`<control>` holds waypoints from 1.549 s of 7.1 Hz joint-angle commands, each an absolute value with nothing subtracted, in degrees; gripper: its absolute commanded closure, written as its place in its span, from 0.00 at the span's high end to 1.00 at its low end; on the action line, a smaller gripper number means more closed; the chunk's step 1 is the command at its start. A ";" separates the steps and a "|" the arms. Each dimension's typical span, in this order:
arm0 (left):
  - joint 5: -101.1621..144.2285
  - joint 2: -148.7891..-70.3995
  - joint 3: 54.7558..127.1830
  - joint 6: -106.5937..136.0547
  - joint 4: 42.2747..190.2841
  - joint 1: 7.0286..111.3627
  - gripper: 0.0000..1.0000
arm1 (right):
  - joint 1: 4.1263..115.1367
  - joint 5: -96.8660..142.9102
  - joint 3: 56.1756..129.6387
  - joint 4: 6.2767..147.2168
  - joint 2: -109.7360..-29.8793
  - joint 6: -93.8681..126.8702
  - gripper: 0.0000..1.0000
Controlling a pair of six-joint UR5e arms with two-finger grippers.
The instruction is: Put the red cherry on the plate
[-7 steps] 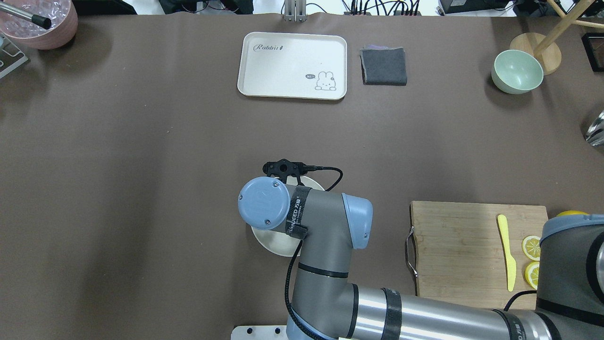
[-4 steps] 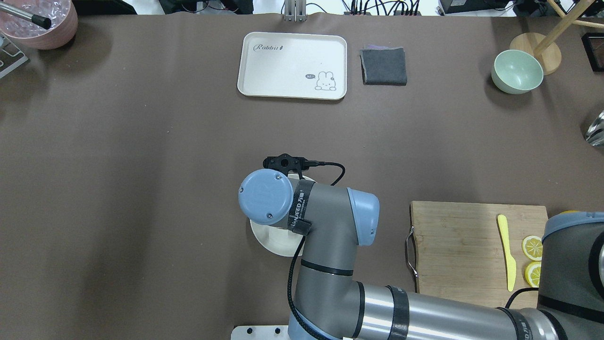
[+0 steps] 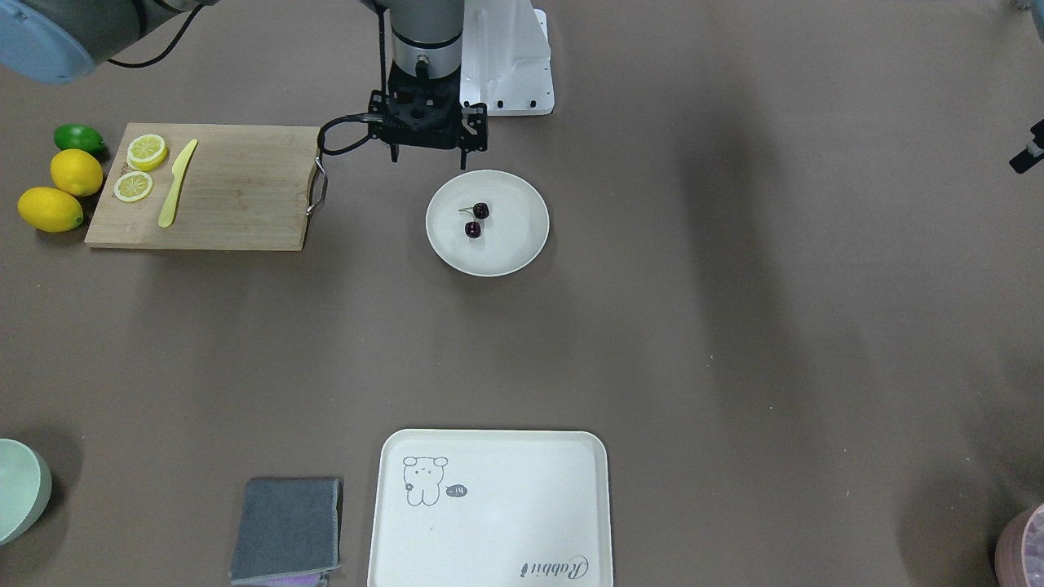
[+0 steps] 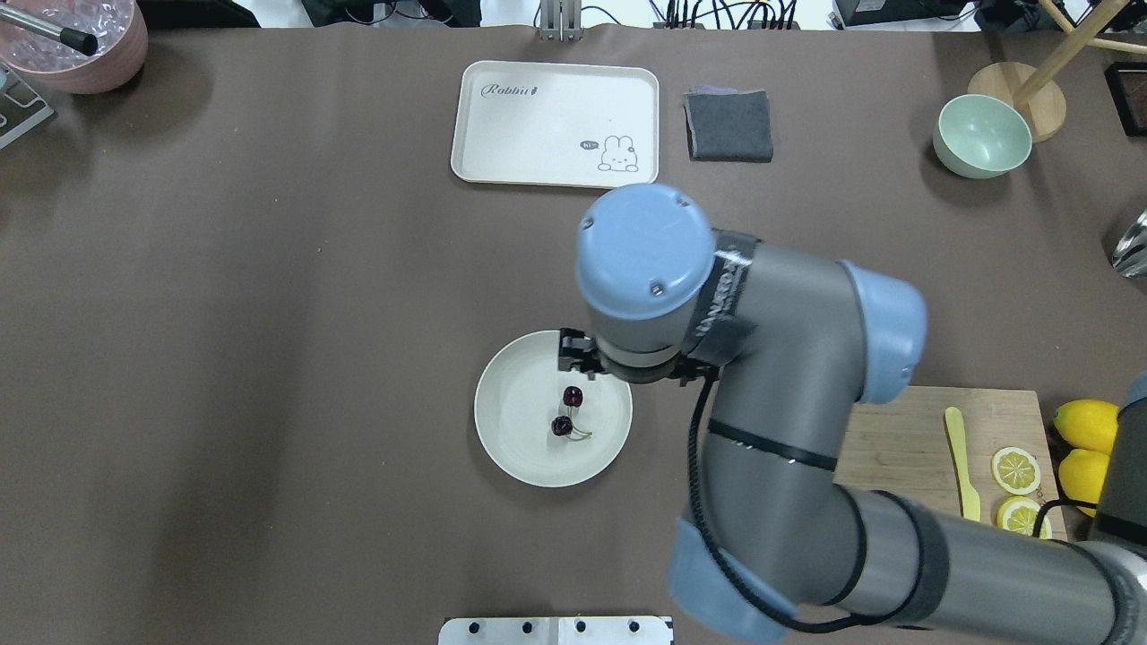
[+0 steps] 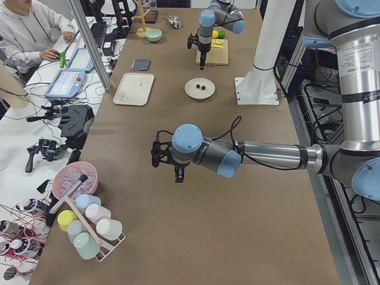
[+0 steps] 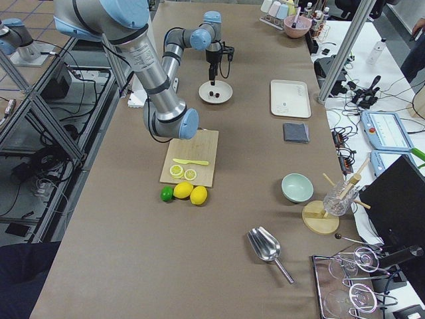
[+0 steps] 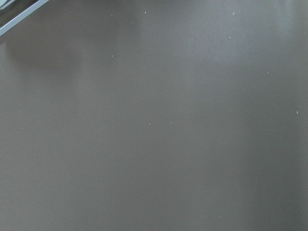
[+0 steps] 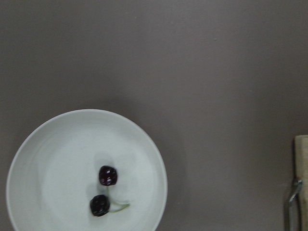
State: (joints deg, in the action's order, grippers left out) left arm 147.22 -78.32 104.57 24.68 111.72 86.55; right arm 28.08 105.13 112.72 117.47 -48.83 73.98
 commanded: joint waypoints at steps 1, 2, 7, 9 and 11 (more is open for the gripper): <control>147.13 -78.22 104.50 24.61 111.88 86.13 0.97 | 37.40 109.94 120.64 118.83 -60.50 63.61 1.00; 147.04 -78.31 104.59 24.52 111.88 85.96 0.97 | 42.05 112.65 121.54 118.65 -65.25 57.28 1.00; 146.34 -79.27 104.06 24.43 111.89 83.24 0.97 | 67.26 119.25 118.59 117.95 -83.30 19.69 1.00; 146.42 -79.37 103.45 21.47 111.80 82.88 0.97 | 78.61 121.20 112.53 117.95 -86.12 0.95 1.00; 146.43 -79.28 102.40 19.69 111.80 82.88 0.98 | 84.87 121.29 108.22 106.43 -93.56 -6.21 1.00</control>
State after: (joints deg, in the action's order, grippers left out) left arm 146.42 -79.28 103.00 20.84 111.81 82.91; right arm 80.73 121.06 111.14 113.79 -88.88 -1.19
